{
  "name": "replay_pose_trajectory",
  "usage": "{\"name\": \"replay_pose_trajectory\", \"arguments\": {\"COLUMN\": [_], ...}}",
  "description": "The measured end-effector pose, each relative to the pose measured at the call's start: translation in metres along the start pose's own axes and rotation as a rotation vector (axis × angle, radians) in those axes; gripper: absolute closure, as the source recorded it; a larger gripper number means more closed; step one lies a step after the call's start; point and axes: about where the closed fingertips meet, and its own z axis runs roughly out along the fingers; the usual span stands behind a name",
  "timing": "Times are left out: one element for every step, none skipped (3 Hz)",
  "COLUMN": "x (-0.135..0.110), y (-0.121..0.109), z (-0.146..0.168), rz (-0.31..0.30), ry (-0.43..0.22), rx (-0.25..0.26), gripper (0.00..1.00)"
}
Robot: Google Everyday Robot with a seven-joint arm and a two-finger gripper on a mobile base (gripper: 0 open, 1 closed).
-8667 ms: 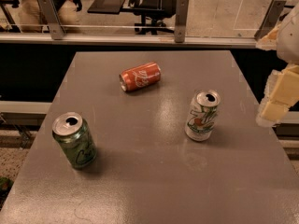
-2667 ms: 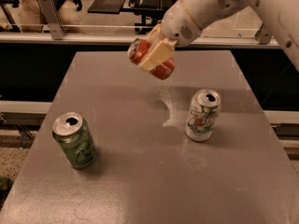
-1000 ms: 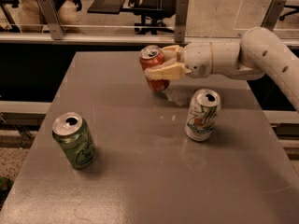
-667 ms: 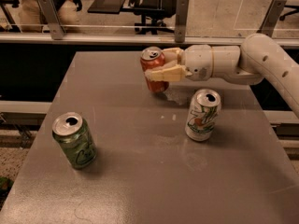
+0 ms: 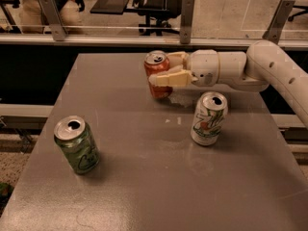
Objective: Place coke can upright
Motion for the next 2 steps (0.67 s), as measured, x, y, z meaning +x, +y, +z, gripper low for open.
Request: {"name": "replay_pose_trajectory", "arguments": {"x": [0.0088,0.0088], "y": [0.0013,0.0013], "z": [-0.0039,-0.0038], "rz": [0.022,0.022], "ry": [0.008,0.008], "rx": [0.001,0.001], "gripper": [0.0,0.0]}}
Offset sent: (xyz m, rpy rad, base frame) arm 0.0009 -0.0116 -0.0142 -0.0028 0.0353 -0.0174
